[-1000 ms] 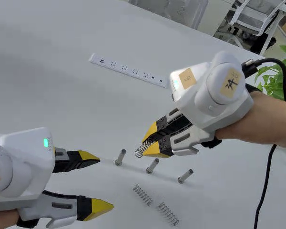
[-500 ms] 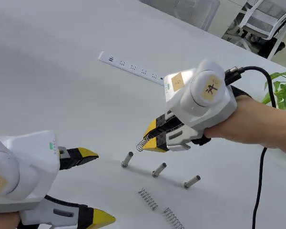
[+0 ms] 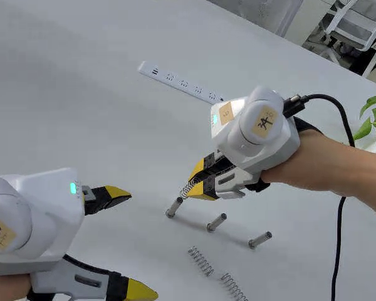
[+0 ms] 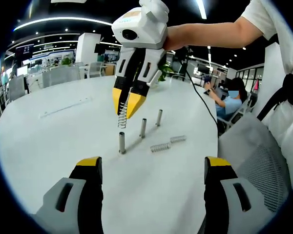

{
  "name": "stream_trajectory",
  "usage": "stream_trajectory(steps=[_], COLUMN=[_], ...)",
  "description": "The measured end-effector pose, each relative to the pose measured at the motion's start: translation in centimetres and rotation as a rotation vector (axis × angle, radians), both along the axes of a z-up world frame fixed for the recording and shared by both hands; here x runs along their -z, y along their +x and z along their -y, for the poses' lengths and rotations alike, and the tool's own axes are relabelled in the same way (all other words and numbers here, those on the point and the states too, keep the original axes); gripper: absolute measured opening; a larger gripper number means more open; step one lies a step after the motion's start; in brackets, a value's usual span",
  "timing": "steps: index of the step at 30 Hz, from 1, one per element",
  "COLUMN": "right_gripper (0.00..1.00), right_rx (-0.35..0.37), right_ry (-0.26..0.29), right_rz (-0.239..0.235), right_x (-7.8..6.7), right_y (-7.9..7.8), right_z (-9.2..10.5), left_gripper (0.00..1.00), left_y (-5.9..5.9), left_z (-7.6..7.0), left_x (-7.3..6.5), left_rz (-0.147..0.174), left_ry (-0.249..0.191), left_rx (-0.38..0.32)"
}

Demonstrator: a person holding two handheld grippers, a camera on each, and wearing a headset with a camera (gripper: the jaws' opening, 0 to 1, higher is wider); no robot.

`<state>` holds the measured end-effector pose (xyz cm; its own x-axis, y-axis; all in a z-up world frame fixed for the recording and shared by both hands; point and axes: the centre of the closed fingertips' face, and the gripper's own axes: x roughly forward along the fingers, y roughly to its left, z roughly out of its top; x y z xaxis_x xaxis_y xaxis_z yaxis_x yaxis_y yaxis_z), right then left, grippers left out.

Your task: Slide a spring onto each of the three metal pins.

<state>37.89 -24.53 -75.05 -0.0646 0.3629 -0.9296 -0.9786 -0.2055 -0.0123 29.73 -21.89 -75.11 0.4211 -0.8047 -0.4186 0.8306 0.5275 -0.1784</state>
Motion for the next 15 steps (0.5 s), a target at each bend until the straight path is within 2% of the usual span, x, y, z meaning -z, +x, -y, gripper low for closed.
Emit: stream_trajectory(steps=[3,15], right_gripper=[0.07,0.07], right_rx=[-0.001,-0.002], right_ry=[-0.004,-0.017], right_rz=[-0.002,-0.016], right_x=[0.2,1.2], right_y=[0.0,-0.1], right_z=[0.0,0.0], left_gripper=[0.88,0.88], left_y=[0.1,0.1], left_z=[0.0,0.2], left_x=[0.1,0.3], left_rz=[0.000,-0.006], left_ry=[0.002,-0.006], left_rx=[-0.006,-0.006])
